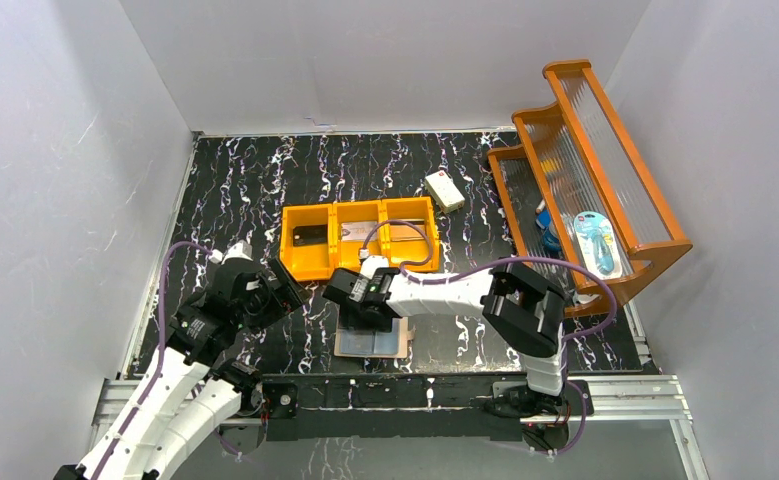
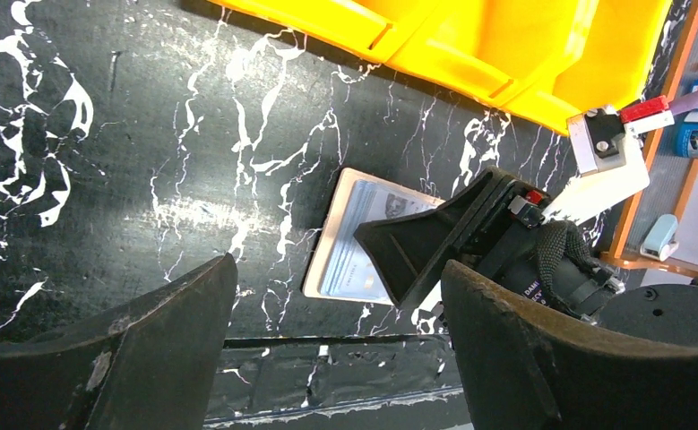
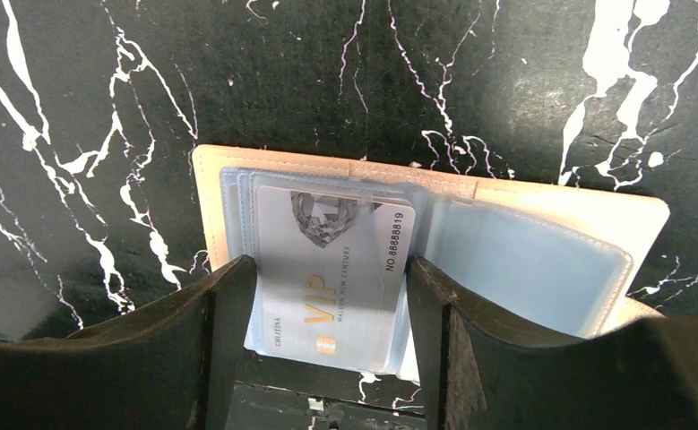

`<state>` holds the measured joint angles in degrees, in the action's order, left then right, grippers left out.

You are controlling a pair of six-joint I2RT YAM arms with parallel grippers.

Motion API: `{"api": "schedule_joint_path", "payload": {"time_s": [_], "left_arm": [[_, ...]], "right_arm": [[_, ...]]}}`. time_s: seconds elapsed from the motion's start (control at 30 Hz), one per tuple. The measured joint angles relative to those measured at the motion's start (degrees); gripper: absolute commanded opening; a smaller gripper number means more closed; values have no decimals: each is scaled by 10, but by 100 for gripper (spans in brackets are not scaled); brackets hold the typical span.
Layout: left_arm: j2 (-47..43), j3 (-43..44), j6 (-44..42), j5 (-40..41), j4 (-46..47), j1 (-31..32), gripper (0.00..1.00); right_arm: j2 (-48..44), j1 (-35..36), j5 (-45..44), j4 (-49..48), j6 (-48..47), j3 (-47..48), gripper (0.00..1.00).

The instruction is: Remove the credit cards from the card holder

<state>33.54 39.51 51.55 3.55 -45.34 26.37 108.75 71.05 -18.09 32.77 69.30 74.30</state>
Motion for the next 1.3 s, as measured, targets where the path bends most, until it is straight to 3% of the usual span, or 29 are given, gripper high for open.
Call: {"api": "schedule_joint_path", "payload": {"time_s": [0.23, 0.4, 0.57, 0.8, 1.03, 1.17, 1.3], "left_arm": [[-22, 0, 9, 20, -17, 0, 83], [-26, 0, 10, 20, -20, 0, 84], [-20, 0, 0, 0, -5, 0, 85], [26, -23, -21, -87, 64, 0, 82], [92, -56, -41, -191, 122, 0, 77], [101, -63, -45, -205, 131, 0, 77], [70, -60, -40, -170, 113, 0, 77]], "right_arm": [[12, 3, -10, 22, -3, 18, 58], [6, -1, 1, 3, -17, 6, 57], [-46, -19, 38, -92, -22, -78, 57], [-116, -60, 123, -263, -4, -214, 57], [-130, -80, 168, -351, 18, -268, 60], [-128, -80, 170, -352, 21, -264, 66], [-111, -69, 151, -286, 7, -213, 69]]}}
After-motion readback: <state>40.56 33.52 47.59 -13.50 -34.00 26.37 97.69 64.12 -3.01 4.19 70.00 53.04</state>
